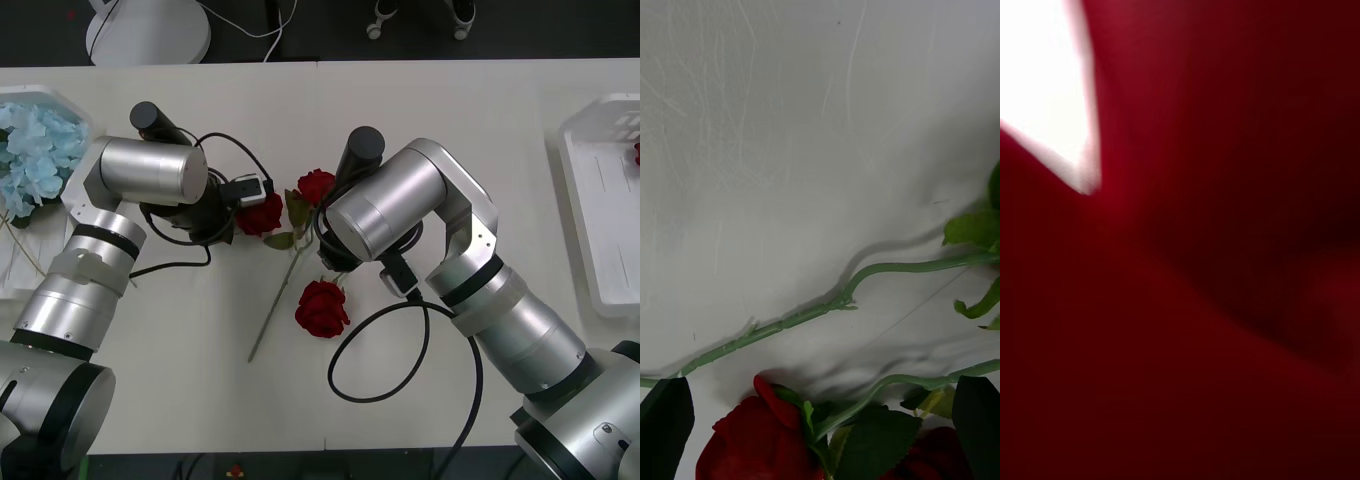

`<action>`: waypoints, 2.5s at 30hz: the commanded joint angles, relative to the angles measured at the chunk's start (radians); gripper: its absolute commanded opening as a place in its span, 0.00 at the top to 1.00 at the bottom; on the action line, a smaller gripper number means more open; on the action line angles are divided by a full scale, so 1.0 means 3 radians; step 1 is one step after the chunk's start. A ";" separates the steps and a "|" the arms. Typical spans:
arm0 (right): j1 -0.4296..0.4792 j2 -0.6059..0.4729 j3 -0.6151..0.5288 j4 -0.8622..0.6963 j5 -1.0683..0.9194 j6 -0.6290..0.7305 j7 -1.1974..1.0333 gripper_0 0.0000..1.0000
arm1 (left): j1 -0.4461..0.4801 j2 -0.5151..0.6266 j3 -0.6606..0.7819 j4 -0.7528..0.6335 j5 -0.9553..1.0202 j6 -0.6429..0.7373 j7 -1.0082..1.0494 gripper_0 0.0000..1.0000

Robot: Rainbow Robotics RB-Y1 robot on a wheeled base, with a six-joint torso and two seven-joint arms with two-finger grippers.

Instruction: Put the red flowers into the right box and the blue flowers into the left box

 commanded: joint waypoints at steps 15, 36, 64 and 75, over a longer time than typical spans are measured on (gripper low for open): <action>0.0038 0.0241 -0.0082 0.0551 0.0074 -0.0561 0.0157 0.00 | -0.0119 0.0508 0.0926 -0.0296 0.1400 0.0419 0.0352 1.00; 0.0166 0.0461 -0.0097 0.0653 0.0371 -0.0632 0.0198 0.00 | 0.0254 0.0902 0.1386 -0.0368 0.3803 0.0184 0.0342 1.00; 0.0171 0.0415 -0.0251 0.0832 0.0371 -0.0673 0.0402 0.68 | 0.1267 0.0984 0.1187 -0.1565 0.5332 -0.0113 0.1052 1.00; 0.0171 0.0328 -0.0322 0.0832 0.0315 -0.0550 0.0586 1.00 | 0.1369 0.0989 0.1166 -0.1795 0.5352 -0.0205 0.1385 1.00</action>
